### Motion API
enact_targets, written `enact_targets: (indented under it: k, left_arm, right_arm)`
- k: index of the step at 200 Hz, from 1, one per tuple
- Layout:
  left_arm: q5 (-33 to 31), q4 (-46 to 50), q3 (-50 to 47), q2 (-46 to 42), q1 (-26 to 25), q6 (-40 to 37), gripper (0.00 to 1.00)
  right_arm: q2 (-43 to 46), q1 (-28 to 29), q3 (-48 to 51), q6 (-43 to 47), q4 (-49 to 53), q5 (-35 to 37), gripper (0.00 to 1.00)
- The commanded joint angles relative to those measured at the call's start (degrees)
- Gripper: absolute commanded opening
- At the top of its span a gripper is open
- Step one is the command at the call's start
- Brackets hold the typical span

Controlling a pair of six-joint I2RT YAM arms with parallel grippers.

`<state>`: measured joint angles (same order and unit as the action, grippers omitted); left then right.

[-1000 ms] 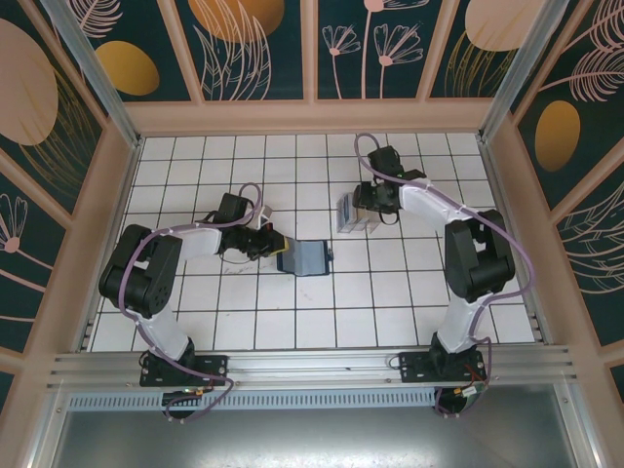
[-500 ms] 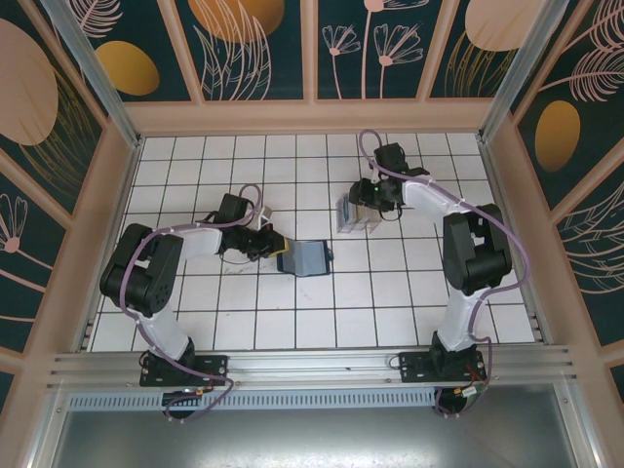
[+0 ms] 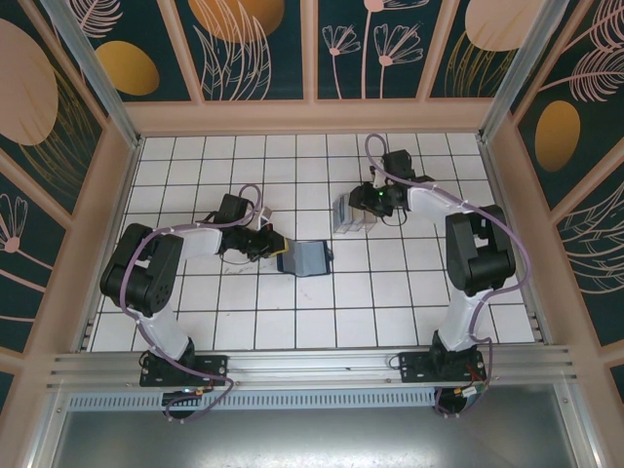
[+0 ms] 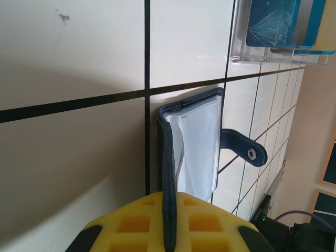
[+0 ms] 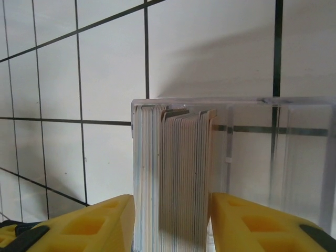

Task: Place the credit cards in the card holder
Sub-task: Pick up the credit card from the storage box.

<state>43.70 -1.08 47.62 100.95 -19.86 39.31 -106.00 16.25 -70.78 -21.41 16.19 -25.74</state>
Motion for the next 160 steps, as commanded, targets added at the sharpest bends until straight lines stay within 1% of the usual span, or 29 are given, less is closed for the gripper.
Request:
enact_targets:
  k: [1,26,58,90,107,120,151,160]
  left_arm:
    - [0.9,-1.0,-0.7,0.2,-0.3,1.2,0.0]
    - [0.9,-1.2,-1.2,0.0,-0.3,1.1,0.0]
    - [0.4,-1.5,-1.8,0.0,-0.3,1.3,0.0]
    - [-0.1,-1.4,-2.0,-0.3,-0.3,1.3,0.0]
    - [-0.1,-1.1,-1.9,-0.2,-0.4,1.0,0.0]
    - [-0.3,-0.9,-1.9,-0.2,-0.3,0.8,0.0]
    - [-0.4,-0.5,-1.8,-0.3,-0.4,0.4,0.0]
    - [-0.5,-0.3,-1.8,-0.2,-0.4,0.4,0.0]
  right_arm:
    - [4.0,-0.6,1.5,-1.4,-3.7,-3.7,0.4]
    - [4.9,-0.7,3.1,-2.0,-5.8,-5.0,0.36]
    - [5.1,-0.6,3.0,-2.2,-5.0,-5.5,0.33]
    - [4.1,-0.7,2.4,-1.4,-3.5,-4.9,0.26]
    - [3.8,-0.6,2.8,-1.4,-3.9,-4.8,0.21]
    - [3.8,-0.7,2.6,-1.4,-3.3,-4.9,0.15]
    - [5.7,-0.7,3.5,-1.0,-3.0,-3.6,0.08]
    - [6.1,-0.6,3.3,-0.7,-1.9,-2.8,0.04]
